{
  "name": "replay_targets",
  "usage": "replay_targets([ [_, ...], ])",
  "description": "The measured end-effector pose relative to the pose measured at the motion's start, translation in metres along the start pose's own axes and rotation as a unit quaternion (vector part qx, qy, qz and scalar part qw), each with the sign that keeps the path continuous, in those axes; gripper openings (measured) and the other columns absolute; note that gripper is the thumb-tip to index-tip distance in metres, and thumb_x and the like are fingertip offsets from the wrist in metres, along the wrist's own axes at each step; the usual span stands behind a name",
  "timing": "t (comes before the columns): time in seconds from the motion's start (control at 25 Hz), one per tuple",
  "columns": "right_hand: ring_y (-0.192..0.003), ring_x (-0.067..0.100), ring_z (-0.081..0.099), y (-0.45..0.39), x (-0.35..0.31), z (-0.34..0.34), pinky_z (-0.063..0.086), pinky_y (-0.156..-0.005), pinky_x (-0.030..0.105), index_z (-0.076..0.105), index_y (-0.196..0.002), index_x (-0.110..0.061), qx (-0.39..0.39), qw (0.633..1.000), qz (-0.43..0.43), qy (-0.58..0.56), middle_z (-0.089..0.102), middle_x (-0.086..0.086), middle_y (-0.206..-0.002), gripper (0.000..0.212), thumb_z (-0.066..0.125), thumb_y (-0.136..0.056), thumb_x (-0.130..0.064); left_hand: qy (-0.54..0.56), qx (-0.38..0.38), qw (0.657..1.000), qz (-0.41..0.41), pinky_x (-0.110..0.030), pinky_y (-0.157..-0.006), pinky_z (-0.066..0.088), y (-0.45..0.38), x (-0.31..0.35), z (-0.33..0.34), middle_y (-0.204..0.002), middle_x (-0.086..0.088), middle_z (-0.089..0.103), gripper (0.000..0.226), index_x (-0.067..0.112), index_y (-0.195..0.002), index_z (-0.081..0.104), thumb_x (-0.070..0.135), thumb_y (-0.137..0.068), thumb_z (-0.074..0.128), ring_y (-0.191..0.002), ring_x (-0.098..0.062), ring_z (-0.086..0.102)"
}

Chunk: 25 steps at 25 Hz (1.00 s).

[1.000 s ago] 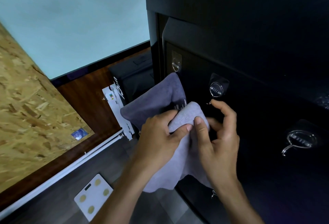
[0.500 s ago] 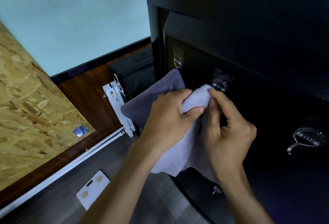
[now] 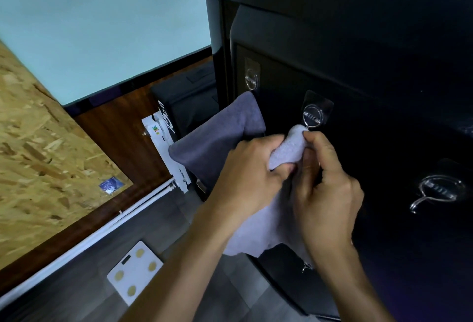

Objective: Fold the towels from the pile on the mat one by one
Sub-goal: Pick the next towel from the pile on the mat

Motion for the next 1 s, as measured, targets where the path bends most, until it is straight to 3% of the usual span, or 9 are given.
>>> replay_targets([
  [0.16, -0.050, 0.014, 0.059, 0.005, 0.003, 0.005, 0.051, -0.052, 0.035, 0.057, -0.134, -0.026, -0.036, 0.998, 0.008, -0.043, 0.057, -0.006, -0.058, 0.034, 0.045, -0.102, -0.026, 0.138, -0.119, 0.983, -0.029, -0.040, -0.074, 0.052, -0.003, -0.010, 0.015, -0.085, -0.001, 0.069, 0.018, 0.018, -0.099, 0.066, 0.024, -0.083, 0.069, -0.084, -0.019, 0.065],
  [0.24, -0.053, 0.013, 0.060, 0.006, 0.009, 0.009, 0.053, -0.054, 0.039, 0.054, -0.135, -0.027, -0.041, 0.996, 0.022, -0.073, 0.060, -0.005, -0.062, 0.036, 0.042, -0.102, -0.032, 0.160, -0.158, 0.973, -0.043, -0.037, -0.077, 0.051, -0.006, -0.013, 0.019, -0.089, -0.003, 0.069, 0.018, 0.017, -0.103, 0.066, 0.019, -0.086, 0.070, -0.086, -0.019, 0.065],
  [0.36, -0.054, 0.020, 0.063, 0.010, 0.011, 0.014, 0.053, -0.053, 0.039, 0.046, -0.137, -0.034, -0.026, 0.998, 0.007, -0.060, 0.064, 0.000, -0.064, 0.039, 0.038, -0.099, -0.042, 0.050, -0.071, 0.996, -0.021, -0.035, -0.071, 0.053, -0.006, -0.015, 0.015, -0.079, 0.006, 0.066, 0.009, 0.023, -0.094, 0.062, 0.025, -0.086, 0.065, -0.077, -0.010, 0.063],
  [0.44, -0.054, 0.025, 0.064, 0.015, 0.007, 0.015, 0.053, -0.050, 0.039, 0.039, -0.139, -0.038, -0.014, 0.999, -0.025, -0.017, 0.067, 0.006, -0.067, 0.042, 0.038, -0.098, -0.041, -0.024, 0.034, 0.999, -0.009, -0.030, -0.074, 0.050, 0.006, -0.014, 0.012, -0.088, 0.012, 0.065, 0.014, 0.028, -0.102, 0.061, 0.030, -0.088, 0.060, -0.084, -0.005, 0.061],
  [0.52, -0.054, 0.024, 0.064, 0.016, 0.010, 0.013, 0.053, -0.048, 0.039, 0.045, -0.140, -0.034, -0.005, 0.999, -0.032, 0.011, 0.069, 0.006, -0.070, 0.043, 0.039, -0.098, -0.040, -0.006, 0.094, 0.995, -0.017, -0.025, -0.078, 0.047, 0.017, -0.019, 0.011, -0.099, 0.011, 0.066, 0.021, 0.027, -0.110, 0.062, 0.031, -0.089, 0.061, -0.092, -0.005, 0.058],
  [0.64, -0.078, 0.023, 0.068, 0.036, 0.012, -0.007, 0.055, -0.060, 0.039, 0.065, -0.126, -0.021, 0.044, 0.996, -0.060, 0.041, 0.070, 0.004, -0.103, 0.036, 0.048, -0.096, -0.030, 0.025, 0.101, 0.994, -0.032, -0.024, -0.077, 0.043, 0.021, -0.032, 0.006, -0.100, 0.003, 0.071, 0.025, 0.021, -0.111, 0.065, 0.028, -0.087, 0.066, -0.094, -0.009, 0.056],
  [0.72, -0.095, 0.025, 0.060, 0.061, 0.005, -0.016, 0.049, -0.077, 0.041, 0.067, -0.121, -0.019, 0.054, 0.990, -0.116, 0.058, 0.059, 0.004, -0.122, 0.034, 0.055, -0.090, -0.015, 0.010, 0.089, 0.995, -0.041, -0.036, -0.076, 0.049, 0.021, -0.039, 0.006, -0.088, 0.001, 0.070, 0.022, 0.019, -0.100, 0.064, 0.035, -0.085, 0.065, -0.087, -0.019, 0.061],
  [0.88, -0.112, 0.023, 0.053, 0.064, 0.022, 0.019, 0.048, -0.092, 0.042, 0.061, -0.126, -0.009, -0.067, 0.991, -0.109, 0.033, 0.057, 0.006, -0.130, 0.039, 0.061, -0.086, -0.005, 0.018, 0.072, 0.995, -0.071, -0.042, -0.064, 0.047, 0.016, -0.050, 0.013, -0.062, 0.003, 0.054, 0.026, 0.017, -0.074, 0.052, 0.034, -0.084, 0.068, -0.068, -0.024, 0.054],
  [1.0, -0.122, 0.023, 0.049, 0.068, 0.031, 0.030, 0.048, -0.098, 0.044, 0.059, -0.129, -0.010, -0.107, 0.988, -0.093, 0.053, 0.052, 0.007, -0.137, 0.045, 0.066, -0.085, -0.004, 0.028, 0.045, 0.996, -0.066, -0.038, -0.067, 0.047, 0.019, -0.053, 0.014, -0.074, 0.004, 0.062, 0.019, 0.018, -0.085, 0.059, 0.033, -0.082, 0.070, -0.074, -0.018, 0.057],
])
Point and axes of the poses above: each hand's wrist, its own y-axis away from the middle knuckle, its own z-axis out of the palm, x = y × z, the point moved 10 cm from there along -y, towards the middle knuckle
